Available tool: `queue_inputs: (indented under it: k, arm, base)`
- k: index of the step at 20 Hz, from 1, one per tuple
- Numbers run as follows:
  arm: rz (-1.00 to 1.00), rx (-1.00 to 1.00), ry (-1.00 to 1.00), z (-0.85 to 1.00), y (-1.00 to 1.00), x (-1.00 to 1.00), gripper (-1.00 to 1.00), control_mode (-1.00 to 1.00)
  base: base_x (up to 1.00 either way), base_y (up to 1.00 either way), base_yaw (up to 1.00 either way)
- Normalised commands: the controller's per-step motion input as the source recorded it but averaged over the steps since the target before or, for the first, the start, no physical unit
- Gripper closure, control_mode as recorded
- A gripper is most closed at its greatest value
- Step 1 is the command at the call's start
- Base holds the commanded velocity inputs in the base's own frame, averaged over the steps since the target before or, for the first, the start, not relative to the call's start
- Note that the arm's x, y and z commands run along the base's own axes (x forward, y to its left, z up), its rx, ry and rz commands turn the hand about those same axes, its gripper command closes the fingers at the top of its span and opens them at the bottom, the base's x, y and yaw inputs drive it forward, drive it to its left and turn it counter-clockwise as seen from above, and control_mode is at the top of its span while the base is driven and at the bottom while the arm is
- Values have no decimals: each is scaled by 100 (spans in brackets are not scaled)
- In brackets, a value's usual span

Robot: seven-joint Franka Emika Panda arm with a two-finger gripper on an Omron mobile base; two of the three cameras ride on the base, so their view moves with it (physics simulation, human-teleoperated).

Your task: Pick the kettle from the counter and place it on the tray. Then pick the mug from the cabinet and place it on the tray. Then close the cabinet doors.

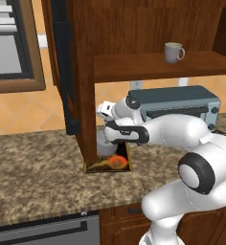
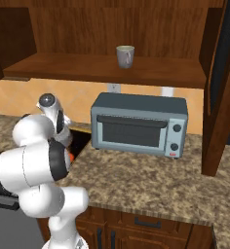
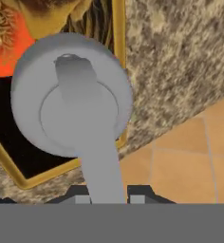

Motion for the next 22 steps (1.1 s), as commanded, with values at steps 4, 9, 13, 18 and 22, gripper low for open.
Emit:
queue_inputs:
  k: [4, 9, 13, 18, 22]
  arm:
    - [1, 0, -18, -15, 5, 35, 100, -100]
    - [1, 0, -8, -18, 7, 35, 100, -100]
    - [0, 0, 0, -6, 1, 38, 100, -100]
    - [0, 0, 0, -6, 0, 39, 100, -100]
    - [0, -3, 0, -7, 0, 9, 100, -100]
  base:
    - [0, 0, 0]
    - [0, 0, 0]
    - [0, 0, 0]
    - [0, 0, 0]
    - [0, 0, 0]
